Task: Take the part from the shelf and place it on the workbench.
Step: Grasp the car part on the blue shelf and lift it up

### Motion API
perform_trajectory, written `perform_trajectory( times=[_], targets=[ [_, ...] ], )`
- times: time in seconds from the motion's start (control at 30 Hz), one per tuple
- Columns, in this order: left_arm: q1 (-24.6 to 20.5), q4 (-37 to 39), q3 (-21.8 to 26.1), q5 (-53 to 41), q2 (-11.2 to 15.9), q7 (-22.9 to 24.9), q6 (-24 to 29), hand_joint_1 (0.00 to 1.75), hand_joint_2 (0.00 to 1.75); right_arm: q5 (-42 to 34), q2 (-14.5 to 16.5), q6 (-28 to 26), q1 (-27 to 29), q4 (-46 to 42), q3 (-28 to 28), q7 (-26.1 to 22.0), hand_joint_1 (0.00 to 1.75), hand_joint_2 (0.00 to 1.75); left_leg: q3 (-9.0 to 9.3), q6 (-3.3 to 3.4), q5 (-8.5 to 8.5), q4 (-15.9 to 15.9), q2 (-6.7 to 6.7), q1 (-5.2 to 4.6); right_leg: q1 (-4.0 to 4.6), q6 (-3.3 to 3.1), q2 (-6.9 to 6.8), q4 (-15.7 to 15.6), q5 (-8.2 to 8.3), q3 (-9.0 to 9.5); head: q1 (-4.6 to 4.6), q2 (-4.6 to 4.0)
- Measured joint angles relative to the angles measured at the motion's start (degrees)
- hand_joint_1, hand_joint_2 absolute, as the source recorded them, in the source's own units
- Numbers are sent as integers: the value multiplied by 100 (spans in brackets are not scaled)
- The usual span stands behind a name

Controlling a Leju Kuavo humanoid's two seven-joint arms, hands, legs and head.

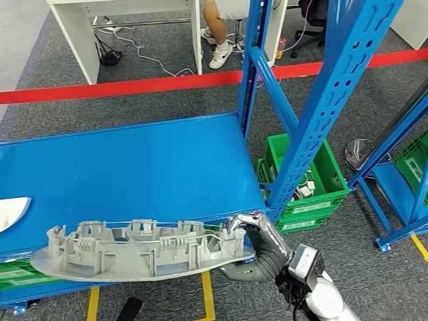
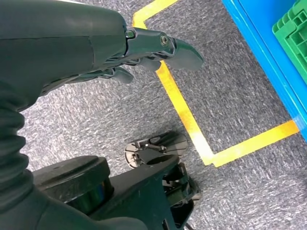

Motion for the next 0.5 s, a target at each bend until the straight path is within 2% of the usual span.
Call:
perform_trajectory(
  times=[0.07, 0.1, 0.2, 0.23, 0.27, 0.3, 0.33, 0.37, 0.4, 0.43, 0.47, 0.5],
  targets=[
    [-4, -1, 3, 1, -9, 6, -7, 0, 175, 5, -4, 7, -19, -21, 5, -4, 175, 175, 18, 42, 40, -39, 17, 31, -4, 46, -2, 88, -85, -48, 8, 0],
    [-7, -1, 7, 2, -15, 16, -16, 0, 175, 9, -9, 21, -31, -31, 8, -12, 175, 175, 26, 59, 60, -57, 27, 54, -9, 78, -4, 262, -212, -120, 19, 0],
    [-13, -1, 27, 8, -27, 60, -52, 0, 175, 40, -28, 86, -53, -42, 15, -53, 175, 175, 24, 72, 67, -63, 42, 91, -63, 174, -13, 1351, -780, -573, 38, 0],
    [-12, -1, 33, 8, -30, 73, -57, 0, 175, 82, -34, 92, -53, -43, 17, -63, 175, 175, 21, 66, 68, -60, 44, 102, -86, 201, -15, 1622, -851, -684, 37, 0],
    [-12, -1, 36, 7, -35, 85, -58, 0, 175, 151, -39, 80, -55, -43, 20, -68, 175, 175, 18, 53, 70, -55, 45, 118, -109, 227, -17, 1676, -803, -697, 38, 0],
    [-12, -1, 39, 5, -42, 95, -58, 0, 175, 239, -42, 58, -61, -43, 26, -70, 175, 175, 17, 29, 69, -47, 43, 141, -132, 253, -20, 1483, -645, -589, 37, 0],
    [-15, -2, 41, 4, -48, 103, -57, 0, 175, 330, -43, 29, -73, -43, 33, -70, 175, 175, 16, -7, 66, -33, 40, 169, -159, 285, -27, 1098, -431, -381, 37, 0],
    [-18, -2, 43, 3, -51, 114, -52, 0, 175, 414, -43, 0, -93, -40, 44, -70, 175, 175, 11, -53, 64, -18, 34, 189, -169, 323, -26, 683, -299, -152, 40, 0],
    [-22, -2, 46, -2, -57, 126, -44, 0, 175, 490, -43, -30, -118, -39, 57, -75, 175, 175, 1, -104, 69, -5, 27, 203, -167, 318, -10, 359, -198, 35, 44, 0],
    [-26, -1, 49, -8, -63, 138, -28, 0, 175, 579, -44, -75, -140, -38, 68, -86, 175, 175, -6, -157, 85, 3, 21, 209, -157, 300, 6, 169, -168, 142, 42, 0],
    [-28, -1, 52, -20, -70, 146, -5, 0, 175, 694, -45, -140, -157, -37, 83, -98, 175, 175, -11, -208, 116, -11, 15, 217, -126, 260, 28, 115, -181, 168, 35, 0],
    [-30, -1, 56, -33, -82, 152, 19, 0, 175, 817, -46, -218, -164, -38, 98, -107, 175, 175, -13, -260, 155, -34, 12, 231, -100, 190, 44, 108, -139, 152, 29, 0]
  ],
)
